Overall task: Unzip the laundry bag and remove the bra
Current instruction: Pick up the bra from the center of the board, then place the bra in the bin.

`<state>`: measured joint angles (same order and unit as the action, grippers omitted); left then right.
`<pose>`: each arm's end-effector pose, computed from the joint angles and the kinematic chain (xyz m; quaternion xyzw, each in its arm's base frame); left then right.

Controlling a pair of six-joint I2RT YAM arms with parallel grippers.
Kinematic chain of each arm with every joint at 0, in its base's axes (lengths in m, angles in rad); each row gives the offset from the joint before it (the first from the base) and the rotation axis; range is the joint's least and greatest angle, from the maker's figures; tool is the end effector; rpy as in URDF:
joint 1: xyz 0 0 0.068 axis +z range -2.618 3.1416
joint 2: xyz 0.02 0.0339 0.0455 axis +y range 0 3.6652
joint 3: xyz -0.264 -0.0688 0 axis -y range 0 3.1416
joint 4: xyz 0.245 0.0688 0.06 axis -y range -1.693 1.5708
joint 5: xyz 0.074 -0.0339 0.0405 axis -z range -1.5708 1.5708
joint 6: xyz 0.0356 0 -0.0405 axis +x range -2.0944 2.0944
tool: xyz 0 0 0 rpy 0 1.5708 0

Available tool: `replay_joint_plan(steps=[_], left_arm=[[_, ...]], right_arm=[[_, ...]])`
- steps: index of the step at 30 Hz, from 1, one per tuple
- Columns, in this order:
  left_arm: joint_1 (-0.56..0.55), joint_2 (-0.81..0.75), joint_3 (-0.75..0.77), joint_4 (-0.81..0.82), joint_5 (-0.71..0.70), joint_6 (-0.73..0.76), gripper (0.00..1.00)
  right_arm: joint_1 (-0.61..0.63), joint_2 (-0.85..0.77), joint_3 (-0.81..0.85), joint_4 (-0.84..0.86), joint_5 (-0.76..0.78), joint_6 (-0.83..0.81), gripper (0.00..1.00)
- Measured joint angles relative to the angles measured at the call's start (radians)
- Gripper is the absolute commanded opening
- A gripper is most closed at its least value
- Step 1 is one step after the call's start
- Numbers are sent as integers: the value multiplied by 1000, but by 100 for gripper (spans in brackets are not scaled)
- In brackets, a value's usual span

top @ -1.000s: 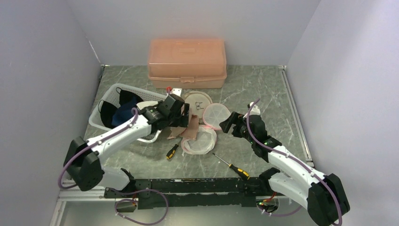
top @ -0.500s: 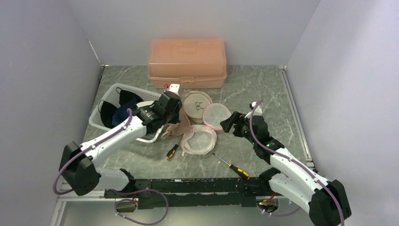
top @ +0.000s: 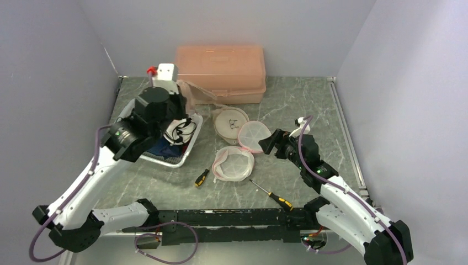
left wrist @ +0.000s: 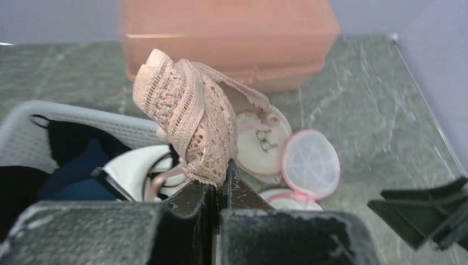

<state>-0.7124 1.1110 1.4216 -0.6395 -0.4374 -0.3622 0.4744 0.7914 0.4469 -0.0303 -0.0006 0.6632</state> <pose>0.1751 -0.1313 0.4478 0.0140 0.8038 -0.1391 0.5782 0.1666 0.0856 0.2349 0.0777 0.8228 0.3034 0.4742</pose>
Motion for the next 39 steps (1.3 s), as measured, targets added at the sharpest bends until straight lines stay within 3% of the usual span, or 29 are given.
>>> replay_joint_plan(steps=[5, 15, 22, 27, 28, 30, 32, 34, 35, 39], left_arm=[[77, -30, 65, -66, -73, 37, 3], [451, -6, 7, -183, -6, 43, 3], [630, 6, -133, -139, 121, 10, 3], [673, 81, -177, -42, 186, -34, 5], [673, 98, -182, -24, 196, -43, 9], [674, 143, -187, 6, 224, -59, 28], [673, 185, -188, 18, 260, -75, 51], [666, 211, -191, 18, 274, -78, 88], [658, 217, -192, 11, 278, -80, 93], [594, 205, -192, -43, 253, -75, 94]], right_arm=[[0, 1, 8, -4, -17, -6, 90], [0, 0, 8, -16, -42, -6, 90], [0, -3, 8, -15, -63, -6, 90], [0, -10, -3, -13, -80, -5, 90], [0, -10, -8, -13, -83, -5, 90], [0, -12, -19, -14, -87, -4, 90], [0, -14, -26, -15, -87, -2, 90], [0, -15, -27, -15, -87, -2, 91], [0, -17, -27, -14, -87, -3, 91], [0, -21, -27, -14, -87, -6, 91]])
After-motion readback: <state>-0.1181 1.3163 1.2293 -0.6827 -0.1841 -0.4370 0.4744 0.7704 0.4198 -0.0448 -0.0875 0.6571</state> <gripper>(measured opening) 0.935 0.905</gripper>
